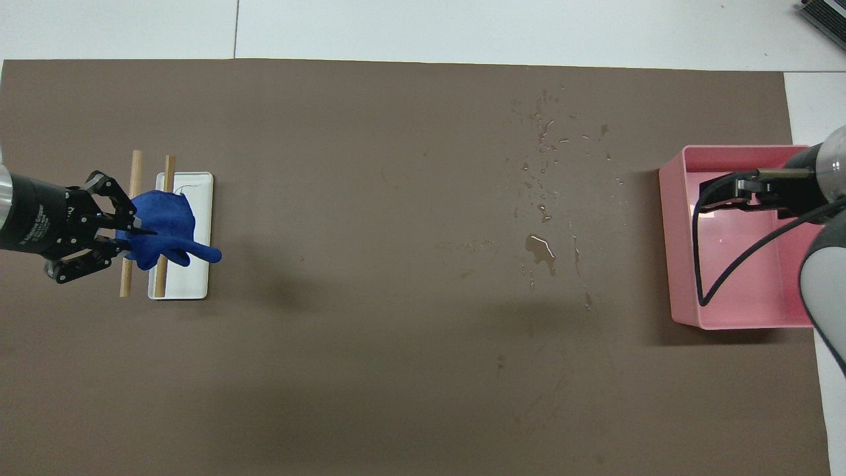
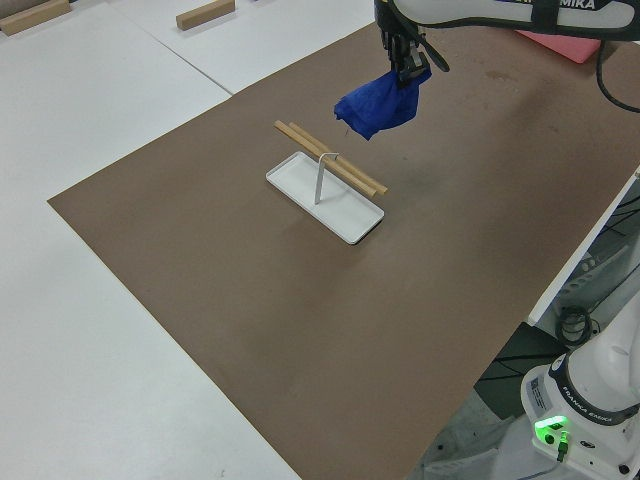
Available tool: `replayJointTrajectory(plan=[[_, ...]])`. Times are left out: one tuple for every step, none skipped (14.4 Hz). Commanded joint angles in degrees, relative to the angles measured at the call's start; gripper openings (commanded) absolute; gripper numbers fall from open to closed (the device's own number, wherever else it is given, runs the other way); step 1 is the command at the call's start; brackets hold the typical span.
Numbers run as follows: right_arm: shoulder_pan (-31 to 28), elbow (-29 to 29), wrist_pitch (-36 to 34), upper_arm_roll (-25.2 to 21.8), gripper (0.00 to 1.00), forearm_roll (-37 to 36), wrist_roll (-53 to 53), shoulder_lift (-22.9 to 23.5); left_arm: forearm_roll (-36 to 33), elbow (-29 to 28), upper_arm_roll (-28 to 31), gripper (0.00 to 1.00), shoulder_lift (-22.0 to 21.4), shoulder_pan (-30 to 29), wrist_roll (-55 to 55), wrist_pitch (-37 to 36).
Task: Wipe water with towel using both arms
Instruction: 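Grasp the blue towel with the left gripper and gather it up, then lift the towel with the left gripper while the right gripper approaches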
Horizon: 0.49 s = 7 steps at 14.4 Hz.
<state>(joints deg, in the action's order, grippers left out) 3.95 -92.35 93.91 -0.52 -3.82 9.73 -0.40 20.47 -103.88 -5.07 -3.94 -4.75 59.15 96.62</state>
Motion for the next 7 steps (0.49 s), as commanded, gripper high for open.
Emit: replayJointTrajectory(plan=[[-1.0,0.4,-0.9,0.4,1.00,0.5,-1.3,0.0,3.0,-0.3,-0.1,0.00,-1.1,0.8,8.2,0.1],[-0.8,0.1,-1.1,0.4,1.00,0.5,-1.3,-0.2,3.2,-0.4,-1.2,0.00,-1.1,1.1,10.2,0.1],[-0.7,-1.0,-0.5,0.5,1.00,0.5,-0.8,-0.5,3.5,-0.4,-1.5,0.00,-1.1,1.4,12.4,0.1],[-0.6,-1.4,-0.4,0.6,1.00,0.7,0.0,-0.7,3.7,-0.5,-2.1,0.00,-1.2,2.6,14.9,0.2],[-0.3,-1.3,-0.2,0.6,1.00,1.4,2.3,-0.7,3.8,-0.5,-2.2,0.00,-1.1,3.8,17.6,0.3],[-0.3,-0.8,-0.3,0.7,1.00,2.9,5.1,-0.5,3.9,-0.6,-2.2,0.00,-1.1,5.3,20.6,0.8],[-0.8,-1.0,0.0,0.6,0.99,5.7,7.1,-0.5,3.9,-0.7,-2.2,0.00,-1.1,6.8,23.4,1.5]])
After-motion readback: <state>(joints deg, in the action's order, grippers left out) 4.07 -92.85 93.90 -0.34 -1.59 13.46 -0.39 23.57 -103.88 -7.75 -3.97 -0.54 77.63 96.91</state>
